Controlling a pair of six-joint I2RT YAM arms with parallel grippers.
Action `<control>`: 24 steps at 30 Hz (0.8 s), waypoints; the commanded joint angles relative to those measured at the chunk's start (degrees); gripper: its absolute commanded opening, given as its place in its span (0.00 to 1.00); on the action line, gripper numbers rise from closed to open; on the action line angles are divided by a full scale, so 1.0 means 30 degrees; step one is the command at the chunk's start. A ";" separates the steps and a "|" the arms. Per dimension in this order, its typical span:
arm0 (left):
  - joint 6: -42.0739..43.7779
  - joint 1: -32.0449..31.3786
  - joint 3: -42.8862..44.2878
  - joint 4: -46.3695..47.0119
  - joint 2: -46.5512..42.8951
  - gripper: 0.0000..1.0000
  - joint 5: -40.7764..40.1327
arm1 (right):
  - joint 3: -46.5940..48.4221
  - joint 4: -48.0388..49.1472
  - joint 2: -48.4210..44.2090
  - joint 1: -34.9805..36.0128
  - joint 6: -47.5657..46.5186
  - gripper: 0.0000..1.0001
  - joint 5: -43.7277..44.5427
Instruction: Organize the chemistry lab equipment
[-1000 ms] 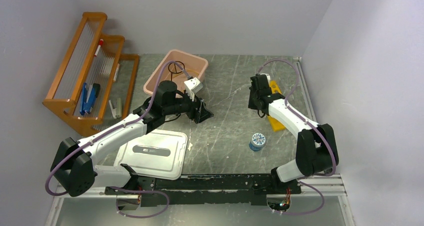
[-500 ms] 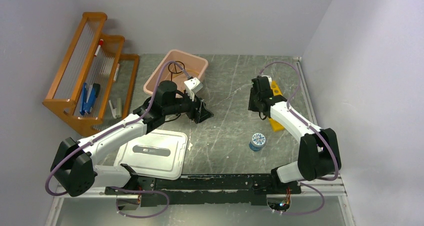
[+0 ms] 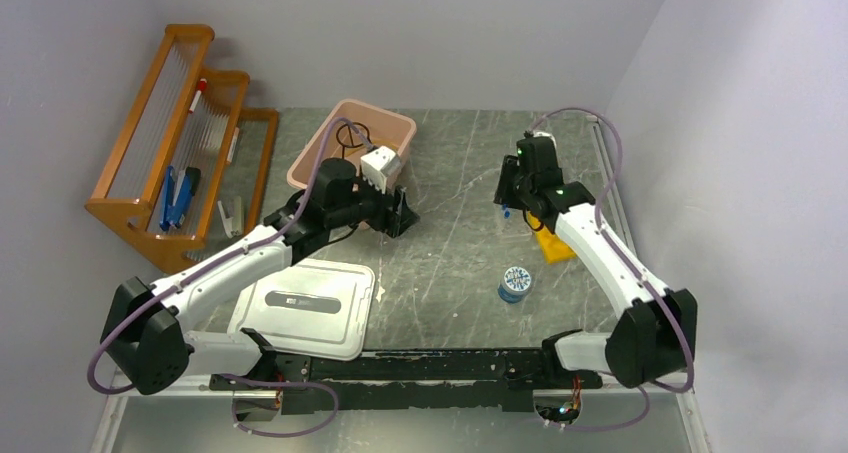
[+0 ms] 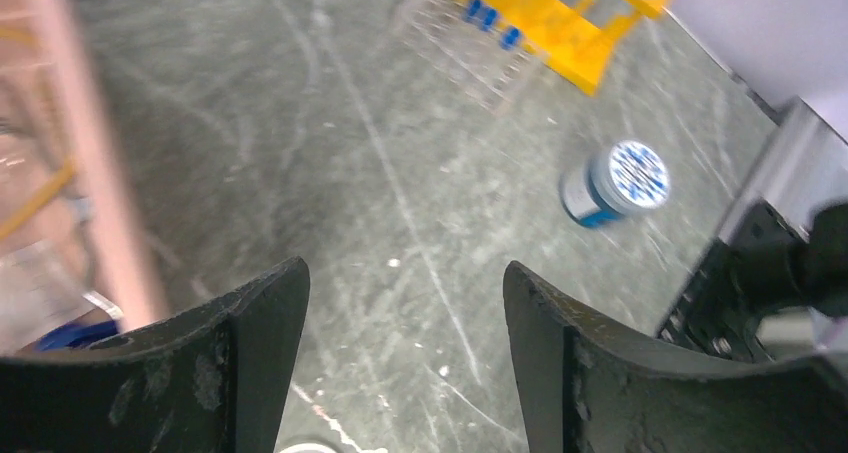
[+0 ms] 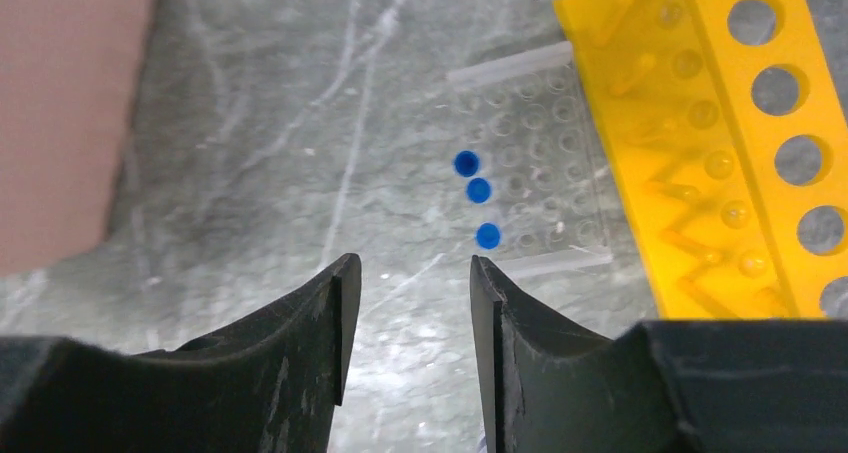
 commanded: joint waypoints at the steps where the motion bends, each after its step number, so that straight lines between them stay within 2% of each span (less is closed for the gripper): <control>1: -0.1230 0.0073 0.1845 -0.2269 -0.1129 0.76 -0.6377 | 0.0326 -0.0395 -0.1667 0.0593 0.1818 0.49 -0.1779; 4: -0.2045 0.0255 0.2773 -0.3472 -0.1877 0.78 -0.9691 | -0.0420 0.0514 -0.2075 0.2818 0.3020 0.51 -0.1704; 7: -0.2013 0.0455 0.4005 -0.4334 -0.2403 0.79 -1.1420 | -0.0930 0.1478 -0.1081 0.6646 0.3889 0.55 -0.1016; 14: -0.1089 0.0471 0.6825 -0.6047 -0.2787 0.86 -1.3419 | 0.1321 0.2431 0.5421 1.3204 0.4498 0.61 0.0247; 19: -0.0529 0.0496 0.7731 -0.6522 -0.3084 0.90 -1.4676 | 0.4562 0.2154 0.9577 1.5313 0.4353 0.61 0.0603; 24: -0.0250 0.0555 0.7449 -0.6365 -0.3374 0.92 -1.4425 | 0.5762 0.2762 1.1229 1.5831 0.4098 0.61 0.0864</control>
